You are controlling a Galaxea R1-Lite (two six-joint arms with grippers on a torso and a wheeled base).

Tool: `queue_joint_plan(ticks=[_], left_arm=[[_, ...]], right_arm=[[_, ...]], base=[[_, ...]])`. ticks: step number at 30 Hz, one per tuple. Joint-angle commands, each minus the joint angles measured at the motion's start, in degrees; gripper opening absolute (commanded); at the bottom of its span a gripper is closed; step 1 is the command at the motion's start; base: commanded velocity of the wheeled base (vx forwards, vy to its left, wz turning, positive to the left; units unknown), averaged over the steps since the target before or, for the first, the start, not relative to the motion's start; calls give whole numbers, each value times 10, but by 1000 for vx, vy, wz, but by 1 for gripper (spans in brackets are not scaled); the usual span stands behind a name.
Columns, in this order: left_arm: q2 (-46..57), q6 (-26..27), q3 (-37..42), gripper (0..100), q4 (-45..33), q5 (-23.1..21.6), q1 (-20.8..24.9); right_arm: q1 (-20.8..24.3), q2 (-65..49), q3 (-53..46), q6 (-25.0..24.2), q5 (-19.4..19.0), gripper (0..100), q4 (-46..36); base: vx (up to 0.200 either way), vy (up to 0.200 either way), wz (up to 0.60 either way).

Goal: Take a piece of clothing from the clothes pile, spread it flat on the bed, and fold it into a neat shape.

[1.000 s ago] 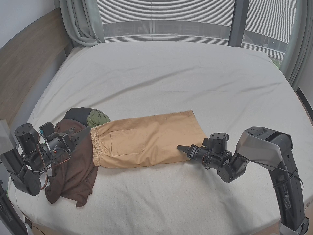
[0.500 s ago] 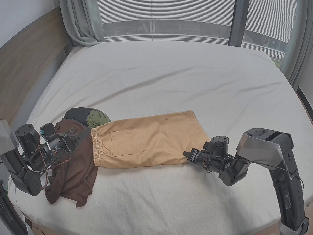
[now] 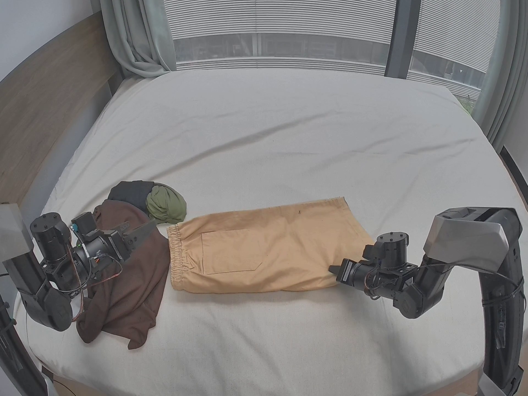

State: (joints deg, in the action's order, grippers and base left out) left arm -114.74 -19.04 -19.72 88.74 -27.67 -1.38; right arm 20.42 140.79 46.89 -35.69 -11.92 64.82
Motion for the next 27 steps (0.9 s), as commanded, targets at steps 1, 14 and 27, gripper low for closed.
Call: queue_joint_plan(ticks=[1, 14, 27], left_arm=[[-9, 1, 2, 100, 0, 0, 1], [-15, 1, 5, 100, 0, -1, 3], [-29, -4, 14, 100, 1, -51, 10]], right_arm=[[-9, -36, -42, 14, 2, 0, 0], [-27, -71, -159, 63, 2, 0, 1], [-48, -61, -238, 89, 2, 0, 49]], base=[[0, 0, 0], [0, 0, 0], [0, 0, 0]])
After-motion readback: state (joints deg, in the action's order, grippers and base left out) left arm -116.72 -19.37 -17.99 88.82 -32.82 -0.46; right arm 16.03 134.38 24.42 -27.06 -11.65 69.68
